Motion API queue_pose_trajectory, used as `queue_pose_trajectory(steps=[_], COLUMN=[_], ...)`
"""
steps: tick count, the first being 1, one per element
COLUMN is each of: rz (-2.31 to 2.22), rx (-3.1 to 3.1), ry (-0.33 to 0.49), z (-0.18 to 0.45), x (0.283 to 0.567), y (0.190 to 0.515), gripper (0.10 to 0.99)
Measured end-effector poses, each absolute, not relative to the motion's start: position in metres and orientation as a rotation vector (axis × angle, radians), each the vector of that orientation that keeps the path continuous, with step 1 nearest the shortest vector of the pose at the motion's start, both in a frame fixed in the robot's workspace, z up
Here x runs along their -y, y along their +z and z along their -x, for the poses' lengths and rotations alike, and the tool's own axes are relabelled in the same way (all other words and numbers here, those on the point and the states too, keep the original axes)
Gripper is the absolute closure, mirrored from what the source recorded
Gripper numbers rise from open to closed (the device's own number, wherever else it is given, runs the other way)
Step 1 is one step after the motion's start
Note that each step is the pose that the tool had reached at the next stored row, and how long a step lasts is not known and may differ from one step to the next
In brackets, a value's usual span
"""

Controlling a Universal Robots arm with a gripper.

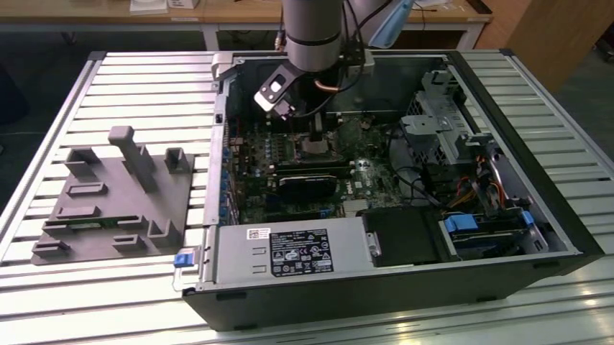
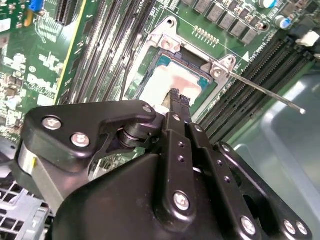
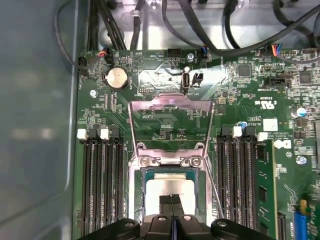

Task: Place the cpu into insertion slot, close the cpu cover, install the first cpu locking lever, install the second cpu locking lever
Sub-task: 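Place the cpu into insertion slot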

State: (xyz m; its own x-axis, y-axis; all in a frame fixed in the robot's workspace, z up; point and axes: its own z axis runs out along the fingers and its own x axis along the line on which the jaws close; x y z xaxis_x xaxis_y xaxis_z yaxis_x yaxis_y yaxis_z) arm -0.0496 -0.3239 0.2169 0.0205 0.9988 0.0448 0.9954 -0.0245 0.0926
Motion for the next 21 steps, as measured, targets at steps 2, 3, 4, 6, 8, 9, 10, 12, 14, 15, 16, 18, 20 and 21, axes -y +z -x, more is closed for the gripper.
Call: queue_pose_trajectory(steps=[2,3,4,6,8,9,10,12,14,15,16,18,20,21], rz=[-2.218,-2.218,-2.218,-2.218,-2.219,-2.219,-2.219,-2.219,-2.219,-2.219,-2.219,-2.219,-2.220,-2.220], rx=[-2.169,-2.169,-2.168,-2.168,-2.167,-2.166,-2.166,-2.166,-2.165,-2.165,-2.164,-2.163,-2.163,-2.162], ry=[0.151,0.151,0.151,0.152,0.153,0.153,0.154,0.154,0.155,0.155,0.155,0.155,0.156,0.156], z=[0.050,0.050,0.050,0.050,0.050,0.050,0.050,0.050,0.050,0.050,0.050,0.050,0.050,0.050], x=[0.324,0.324,0.324,0.324,0.324,0.324,0.324,0.324,0.324,0.324,0.324,0.324,0.324,0.324], y=[0.221,0.223,0.226,0.230,0.236,0.238,0.241,0.246,0.252,0.254,0.256,0.259,0.261,0.261], gripper=[0.980,0.980,0.980,0.980,0.980,0.980,0.980,0.980,0.980,0.980,0.980,0.980,0.980,0.980])
